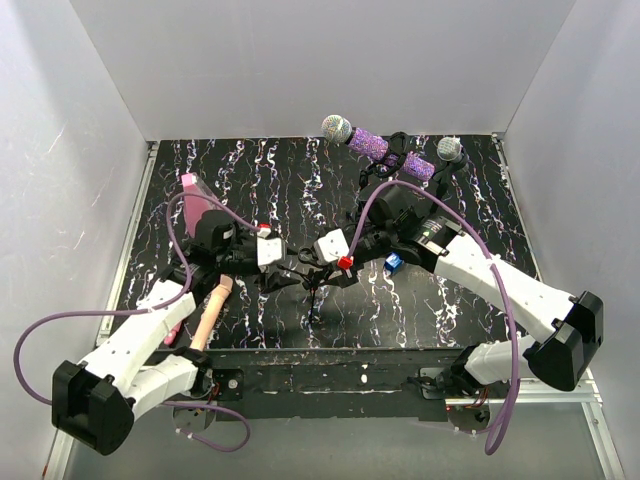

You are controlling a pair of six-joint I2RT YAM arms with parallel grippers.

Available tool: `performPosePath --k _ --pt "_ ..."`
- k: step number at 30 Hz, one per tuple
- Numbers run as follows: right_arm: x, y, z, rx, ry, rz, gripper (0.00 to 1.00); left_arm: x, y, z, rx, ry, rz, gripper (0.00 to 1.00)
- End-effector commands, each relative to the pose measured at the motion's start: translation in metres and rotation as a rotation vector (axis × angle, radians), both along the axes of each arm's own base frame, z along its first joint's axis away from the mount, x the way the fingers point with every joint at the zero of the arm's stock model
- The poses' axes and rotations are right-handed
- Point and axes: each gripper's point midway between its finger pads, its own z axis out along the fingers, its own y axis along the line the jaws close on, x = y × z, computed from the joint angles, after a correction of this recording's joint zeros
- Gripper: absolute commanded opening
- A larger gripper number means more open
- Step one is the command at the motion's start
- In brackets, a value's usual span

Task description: Remove the microphone from the stand

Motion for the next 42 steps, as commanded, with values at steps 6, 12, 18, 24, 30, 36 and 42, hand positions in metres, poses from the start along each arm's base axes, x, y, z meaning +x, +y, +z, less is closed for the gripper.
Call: performPosePath --k 6,12,18,24,30,36,42 --pt "0.005 0.006 0.011 0.040 -0.054 0.016 0.25 -0.020 -0.027 -0.006 -0.004 -0.180 -0.190 0.55" --pt "0.004 0.004 0.011 0.039 -0.052 0.015 0.25 -0.022 -0.038 -0.019 0.047 -0.243 -0.203 0.45" --pt "0.003 0.003 0.011 0.037 -0.056 0.018 0.25 -0.018 -0.038 -0.021 0.061 -0.240 -0.183 0.38" --pt "0.002 0.002 0.010 0.032 -0.050 0.019 0.25 -0.020 -0.033 -0.026 0.078 -0.255 -0.177 0.44" --pt "0.002 0.002 0.010 0.031 -0.048 0.021 0.26 -0.020 -0.032 -0.030 0.092 -0.238 -0.175 0.28" --pt "0.012 0.008 0.018 0.039 0.006 -0.058 0.36 -0.019 -0.029 -0.031 0.099 -0.215 -0.142 0.00" --pt "0.015 0.005 0.021 0.031 0.148 -0.181 0.55 -0.017 -0.026 -0.028 0.053 -0.077 -0.013 0.00"
